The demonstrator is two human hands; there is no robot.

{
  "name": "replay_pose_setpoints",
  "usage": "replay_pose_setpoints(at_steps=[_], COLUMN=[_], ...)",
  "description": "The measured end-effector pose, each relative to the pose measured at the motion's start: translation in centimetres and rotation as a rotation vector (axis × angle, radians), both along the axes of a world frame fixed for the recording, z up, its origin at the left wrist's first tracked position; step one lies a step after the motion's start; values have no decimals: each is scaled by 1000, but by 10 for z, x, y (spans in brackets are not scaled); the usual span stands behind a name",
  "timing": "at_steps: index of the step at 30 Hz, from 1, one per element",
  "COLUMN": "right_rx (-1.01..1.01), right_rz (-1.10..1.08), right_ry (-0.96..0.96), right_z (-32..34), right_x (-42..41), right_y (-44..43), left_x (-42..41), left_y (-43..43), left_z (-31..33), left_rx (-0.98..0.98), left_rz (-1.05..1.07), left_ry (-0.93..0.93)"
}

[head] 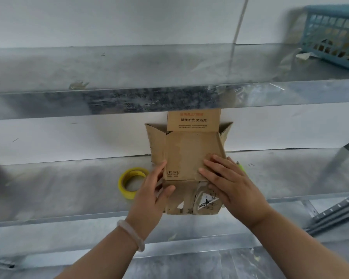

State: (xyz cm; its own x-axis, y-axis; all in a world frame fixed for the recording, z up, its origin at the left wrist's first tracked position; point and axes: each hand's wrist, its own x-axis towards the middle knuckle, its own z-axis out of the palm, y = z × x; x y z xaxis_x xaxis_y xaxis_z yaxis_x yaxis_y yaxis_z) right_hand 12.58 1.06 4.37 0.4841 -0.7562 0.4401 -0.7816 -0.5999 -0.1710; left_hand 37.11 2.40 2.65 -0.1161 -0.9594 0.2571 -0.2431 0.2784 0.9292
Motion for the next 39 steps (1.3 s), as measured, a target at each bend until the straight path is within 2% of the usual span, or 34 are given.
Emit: replay_pose_setpoints(at_steps=[3, 4, 7, 9, 10, 12, 17, 21, 24, 27, 34, 39], right_rx=[-43, -55, -58, -45, -39, -34, -40, -103, -38, 101, 264, 313], right_rz=[-50, -55, -48, -56, -63, -67, -78, -34, 2, -44, -94, -83], right_ry=[64, 89, 100, 87, 71, 27, -31, -88, -68, -66, -276, -217], right_z=[4, 6, 8, 7, 6, 6, 16, 40, 61, 76, 103, 111], right_x=[-3, -5, -9, -8, -7, -1, 13, 38, 73, 102, 105, 102], right_y=[-8, -7, 2, 7, 9, 13, 15, 12, 6, -1, 6, 4], left_x=[13, 22, 58, 80, 89, 99, 98, 89, 78, 65, 50, 48], left_y=[-7, -10, -19, -24, -25, -29, -36, -17, -4, 7, 17, 22], left_z=[-7, -12, -40, -66, -77, -89, -83, -42, 2, 40, 78, 85], left_rx=[3, -28, -149, -114, -76, -50, -160, -133, -215, -303, -372, -398], left_rz=[-13, 27, 201, 224, 214, 188, 211, 234, 207, 182, 226, 235], left_ry=[-57, -161, -640, -909, -1002, -1070, -1018, -669, -545, -526, -590, -678])
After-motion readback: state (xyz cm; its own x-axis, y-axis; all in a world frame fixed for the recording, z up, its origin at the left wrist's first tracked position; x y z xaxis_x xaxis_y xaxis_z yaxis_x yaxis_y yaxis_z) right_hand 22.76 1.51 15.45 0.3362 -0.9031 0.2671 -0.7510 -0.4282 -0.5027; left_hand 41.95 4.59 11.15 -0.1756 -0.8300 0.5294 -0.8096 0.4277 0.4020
